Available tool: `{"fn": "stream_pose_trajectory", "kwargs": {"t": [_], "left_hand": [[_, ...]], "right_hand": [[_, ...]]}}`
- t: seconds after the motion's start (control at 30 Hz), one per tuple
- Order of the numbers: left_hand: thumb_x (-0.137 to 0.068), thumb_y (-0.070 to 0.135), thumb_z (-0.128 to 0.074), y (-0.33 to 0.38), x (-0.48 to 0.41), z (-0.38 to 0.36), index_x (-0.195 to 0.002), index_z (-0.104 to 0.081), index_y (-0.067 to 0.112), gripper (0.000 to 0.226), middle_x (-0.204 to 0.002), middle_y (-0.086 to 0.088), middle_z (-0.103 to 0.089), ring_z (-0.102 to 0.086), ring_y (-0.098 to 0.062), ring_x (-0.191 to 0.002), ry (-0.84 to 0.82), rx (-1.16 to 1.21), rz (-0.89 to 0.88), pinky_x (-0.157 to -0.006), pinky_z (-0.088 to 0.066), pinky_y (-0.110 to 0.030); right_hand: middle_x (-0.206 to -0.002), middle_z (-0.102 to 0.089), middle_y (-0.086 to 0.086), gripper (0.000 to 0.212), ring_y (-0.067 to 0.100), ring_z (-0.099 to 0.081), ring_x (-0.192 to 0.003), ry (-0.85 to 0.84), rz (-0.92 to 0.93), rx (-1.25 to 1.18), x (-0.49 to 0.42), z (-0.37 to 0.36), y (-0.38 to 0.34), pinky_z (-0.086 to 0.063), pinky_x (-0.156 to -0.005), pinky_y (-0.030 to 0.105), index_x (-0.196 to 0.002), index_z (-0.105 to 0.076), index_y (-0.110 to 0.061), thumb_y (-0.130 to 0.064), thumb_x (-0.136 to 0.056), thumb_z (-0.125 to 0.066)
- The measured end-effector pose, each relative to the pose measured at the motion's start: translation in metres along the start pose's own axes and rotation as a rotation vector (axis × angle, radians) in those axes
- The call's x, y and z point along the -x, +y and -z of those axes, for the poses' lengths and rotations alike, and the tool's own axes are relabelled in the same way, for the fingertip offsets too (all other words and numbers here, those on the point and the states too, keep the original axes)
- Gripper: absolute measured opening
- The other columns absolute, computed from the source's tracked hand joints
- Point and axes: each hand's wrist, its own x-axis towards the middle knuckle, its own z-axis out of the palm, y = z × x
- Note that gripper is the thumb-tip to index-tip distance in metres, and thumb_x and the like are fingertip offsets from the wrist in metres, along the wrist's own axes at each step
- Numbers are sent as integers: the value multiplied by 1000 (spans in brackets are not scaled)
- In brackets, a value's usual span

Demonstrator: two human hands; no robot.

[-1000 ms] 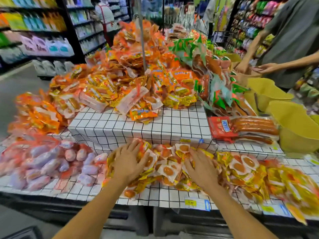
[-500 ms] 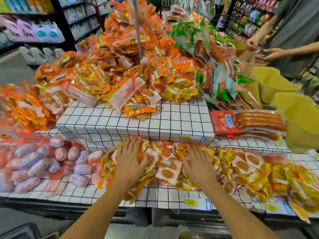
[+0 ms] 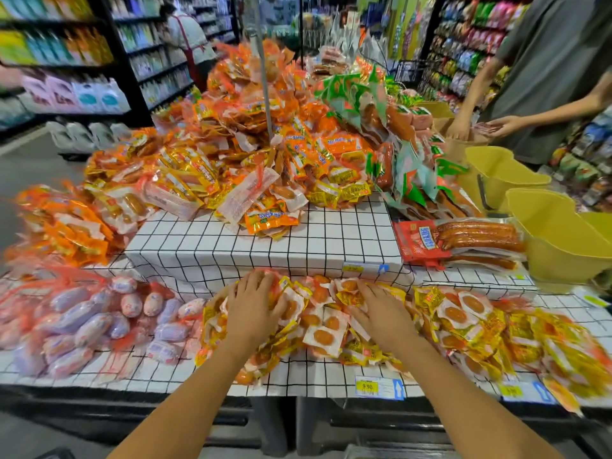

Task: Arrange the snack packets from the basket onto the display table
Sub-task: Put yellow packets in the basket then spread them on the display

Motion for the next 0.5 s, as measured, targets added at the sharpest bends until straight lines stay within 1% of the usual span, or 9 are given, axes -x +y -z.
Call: {"fn": "stream_pose_trajectory", "kwargs": {"t": [0.07,0.13,0.2,0.33,0.5], "left_hand": [[-88,58,-41,-2,3,4,-126,-60,23,55,-128,-4,-55,-49,-27,-121,24,-3,-2,-101,-39,-45],[-89,56,-52,-4,6,6,-126,-60,23,50,-125,-5,-54,-49,-27,-119,31,3,0,-100,-41,-44],[-88,55,-57,-4,8,8,-126,-61,22,50,-123,-5,-54,-48,-26,-120,35,2,5,-100,-42,-44],[-87,58,-57,-3,9,13,-123,-62,20,52,-120,-3,-56,-49,-26,-118,40,-9,3,-100,-41,-43],[-87,60,-55,3,11,24,-124,-61,21,54,-124,-2,-58,-50,-26,-121,10,-4,32,-105,-38,-45]], "right_hand": [[-150,-42,2,69,22,-40,-137,12,1,2,4,4,-1,-43,-106,37,-156,-23,-22,-59,-99,-36],[-148,-43,1,67,22,-42,-135,4,-8,-6,6,9,-1,-45,-103,38,-154,-27,-22,-58,-99,-38],[-147,-44,0,63,21,-43,-134,-3,-16,-5,10,15,-2,-47,-101,38,-152,-32,-23,-58,-99,-40],[-146,-45,0,57,22,-45,-133,4,-21,-42,18,25,-2,-48,-96,38,-149,-39,-24,-53,-100,-45],[-141,-51,-1,53,22,-49,-128,31,-22,-81,24,31,1,-51,-94,40,-146,-43,-24,-49,-99,-48]]}}
